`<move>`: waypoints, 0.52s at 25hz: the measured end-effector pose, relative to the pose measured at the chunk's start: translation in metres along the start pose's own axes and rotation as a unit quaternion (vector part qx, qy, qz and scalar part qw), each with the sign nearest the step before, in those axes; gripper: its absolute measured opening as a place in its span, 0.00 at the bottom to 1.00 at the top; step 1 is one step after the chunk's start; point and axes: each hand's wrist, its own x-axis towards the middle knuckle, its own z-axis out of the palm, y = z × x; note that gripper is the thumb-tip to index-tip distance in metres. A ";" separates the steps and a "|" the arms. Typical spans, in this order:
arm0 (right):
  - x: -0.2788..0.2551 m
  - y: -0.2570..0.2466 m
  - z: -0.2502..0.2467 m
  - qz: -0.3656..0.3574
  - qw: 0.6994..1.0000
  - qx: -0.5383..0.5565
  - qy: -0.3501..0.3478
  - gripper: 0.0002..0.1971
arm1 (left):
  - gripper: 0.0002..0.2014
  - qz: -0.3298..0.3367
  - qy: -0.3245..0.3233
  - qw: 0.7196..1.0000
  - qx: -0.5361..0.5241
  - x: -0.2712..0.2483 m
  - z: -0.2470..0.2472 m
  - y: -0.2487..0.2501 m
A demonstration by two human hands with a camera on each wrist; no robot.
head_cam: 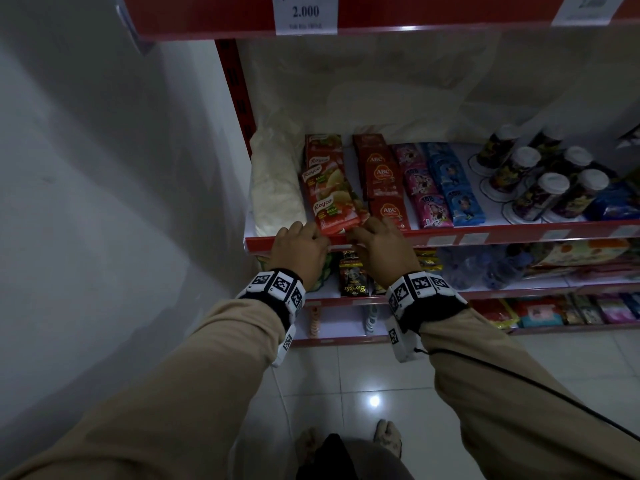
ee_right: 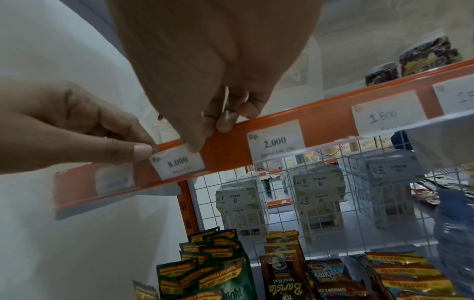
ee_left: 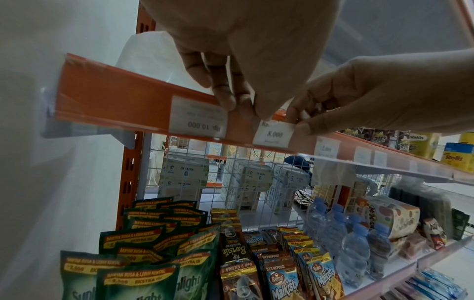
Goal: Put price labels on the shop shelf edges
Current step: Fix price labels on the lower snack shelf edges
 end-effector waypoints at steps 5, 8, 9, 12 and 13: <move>-0.002 0.001 -0.001 -0.007 1.000 0.000 -0.004 0.11 | 0.14 0.002 0.006 1.000 0.010 -0.002 0.001 0.001; -0.002 0.001 -0.002 -0.014 1.000 -0.007 -0.013 0.11 | 0.13 -0.006 0.003 1.000 0.016 -0.002 0.001 0.001; -0.002 0.002 -0.003 -0.017 1.000 -0.013 -0.021 0.11 | 0.13 -0.009 0.002 1.000 0.015 -0.002 0.001 0.002; -0.002 0.003 -0.006 -0.013 1.000 0.003 -0.024 0.12 | 0.13 -0.018 0.013 1.000 0.004 -0.004 -0.002 0.005; -0.003 0.004 -0.007 -0.010 1.000 0.018 -0.019 0.13 | 0.13 -0.021 0.020 1.000 -0.004 -0.005 -0.003 0.004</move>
